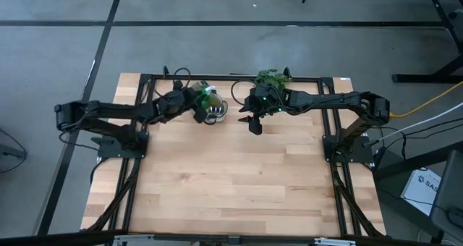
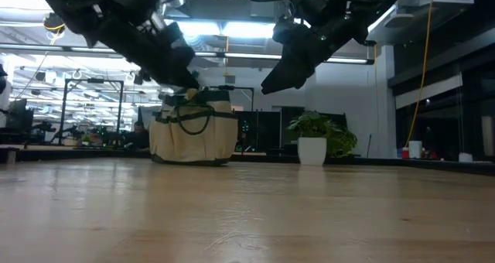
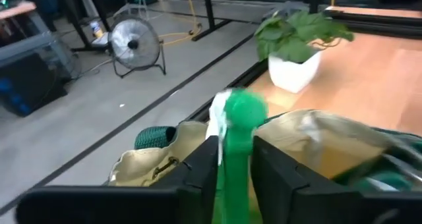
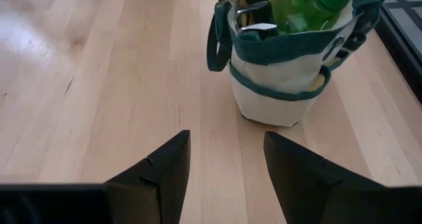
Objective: Pick & Place Garden tools in Gardening bag
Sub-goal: Put the green spray bottle into the gardening bag, then return to Home Position
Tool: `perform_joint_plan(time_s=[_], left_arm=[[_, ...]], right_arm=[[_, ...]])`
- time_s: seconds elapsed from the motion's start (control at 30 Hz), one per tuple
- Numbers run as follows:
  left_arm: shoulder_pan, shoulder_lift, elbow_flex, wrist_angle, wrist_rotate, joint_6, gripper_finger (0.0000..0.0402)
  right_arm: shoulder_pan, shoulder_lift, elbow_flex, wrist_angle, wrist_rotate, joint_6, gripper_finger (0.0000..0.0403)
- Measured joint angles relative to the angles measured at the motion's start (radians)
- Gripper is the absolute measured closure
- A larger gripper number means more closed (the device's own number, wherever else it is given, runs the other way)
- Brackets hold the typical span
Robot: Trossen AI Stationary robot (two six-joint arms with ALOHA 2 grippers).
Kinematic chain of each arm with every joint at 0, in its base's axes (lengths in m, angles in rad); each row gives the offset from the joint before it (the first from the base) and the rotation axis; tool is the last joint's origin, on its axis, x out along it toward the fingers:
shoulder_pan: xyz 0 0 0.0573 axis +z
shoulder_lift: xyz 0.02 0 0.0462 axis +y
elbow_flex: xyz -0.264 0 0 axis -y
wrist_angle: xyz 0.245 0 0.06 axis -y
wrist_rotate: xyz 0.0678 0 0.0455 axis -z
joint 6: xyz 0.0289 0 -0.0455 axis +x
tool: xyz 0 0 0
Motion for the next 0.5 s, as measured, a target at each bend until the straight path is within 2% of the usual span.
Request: perform_joint_plan(time_s=[0.3,0.5], left_arm=[[-0.082,-0.245,0.0,-0.206,0.004,-0.026,0.0242],[-0.132,-0.373,0.0,-0.345,0.16,-0.086,0.0217]], right_arm=[[-0.001,0.0,0.0,0.0,0.0,0.0,0.0208],[-0.002,0.0,0.0,0.0,-0.002,-0.027,0.0208]])
